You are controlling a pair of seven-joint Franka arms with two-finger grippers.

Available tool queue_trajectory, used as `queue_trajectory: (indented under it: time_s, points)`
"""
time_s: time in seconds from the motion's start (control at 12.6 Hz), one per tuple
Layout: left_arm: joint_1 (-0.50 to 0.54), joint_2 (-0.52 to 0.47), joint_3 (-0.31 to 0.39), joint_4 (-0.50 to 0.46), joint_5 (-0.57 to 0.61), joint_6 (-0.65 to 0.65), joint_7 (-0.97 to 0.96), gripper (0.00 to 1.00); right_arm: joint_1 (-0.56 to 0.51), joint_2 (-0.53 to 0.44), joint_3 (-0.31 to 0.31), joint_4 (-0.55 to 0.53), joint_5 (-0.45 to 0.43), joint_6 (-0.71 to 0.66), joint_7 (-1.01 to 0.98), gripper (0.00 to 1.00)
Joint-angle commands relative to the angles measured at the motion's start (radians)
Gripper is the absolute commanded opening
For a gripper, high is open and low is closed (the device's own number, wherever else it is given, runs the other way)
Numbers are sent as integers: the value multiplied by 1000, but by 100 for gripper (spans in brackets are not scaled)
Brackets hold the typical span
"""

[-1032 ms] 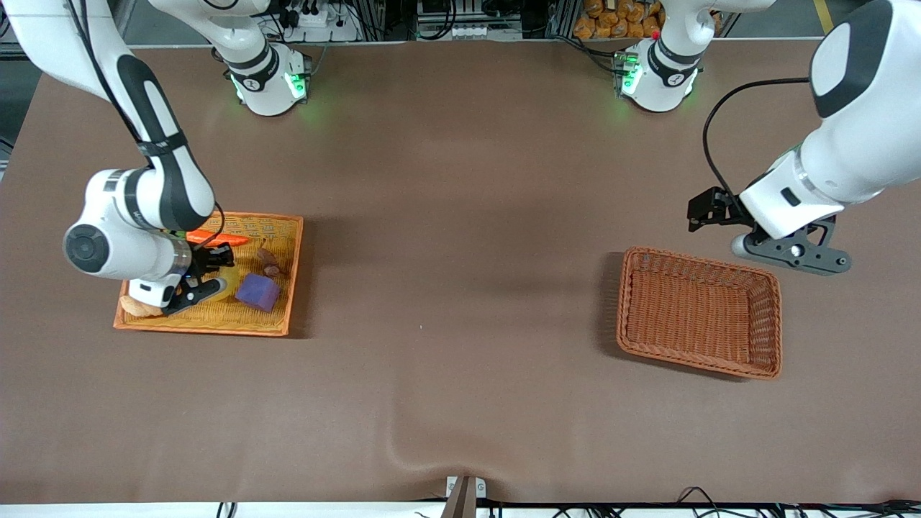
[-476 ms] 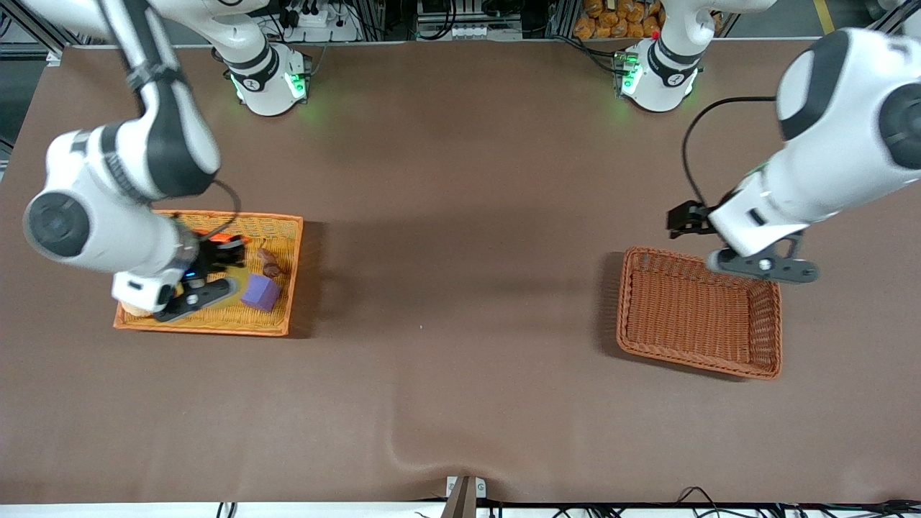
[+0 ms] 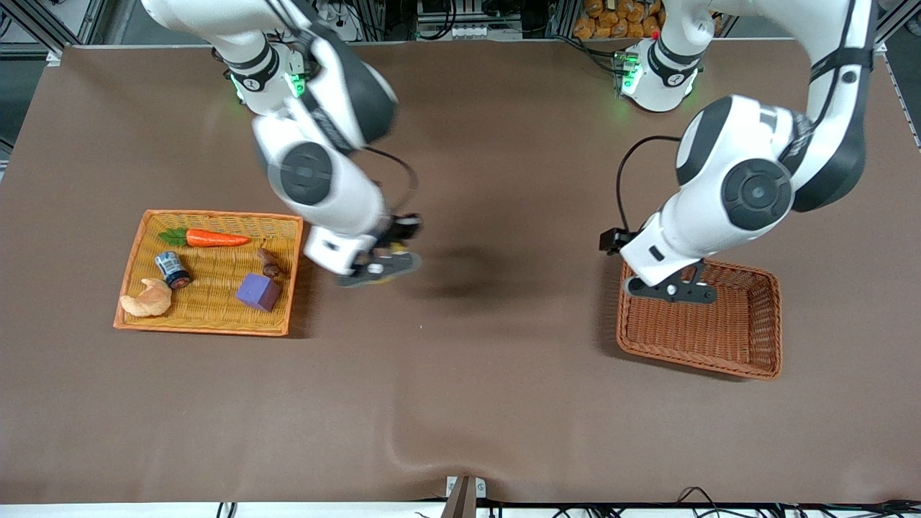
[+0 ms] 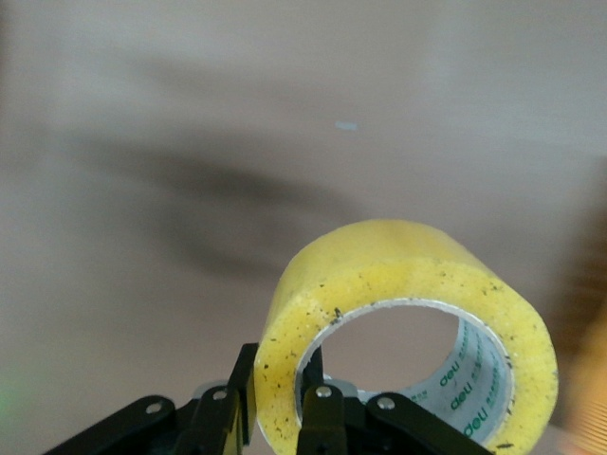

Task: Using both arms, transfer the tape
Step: 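Lift the tape with the right gripper while the left gripper approaches, then set the tape roll down on the table between the grippers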

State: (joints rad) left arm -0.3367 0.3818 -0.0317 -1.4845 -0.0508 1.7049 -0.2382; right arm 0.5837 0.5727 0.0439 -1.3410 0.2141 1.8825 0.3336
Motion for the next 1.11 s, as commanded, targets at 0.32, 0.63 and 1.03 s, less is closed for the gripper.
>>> queue_trajectory:
  time_s: [0.32,0.63,1.03]
  points:
    - [-7,75,4,16,22,88,-30,100,176,386,-22,246,44,307,127,0]
    - [-7,81,6,16,22,102,-30,100,168,336,-22,243,51,244,150,100]
    - [-11,118,6,16,20,165,-80,100,72,103,-101,104,-10,13,101,100]
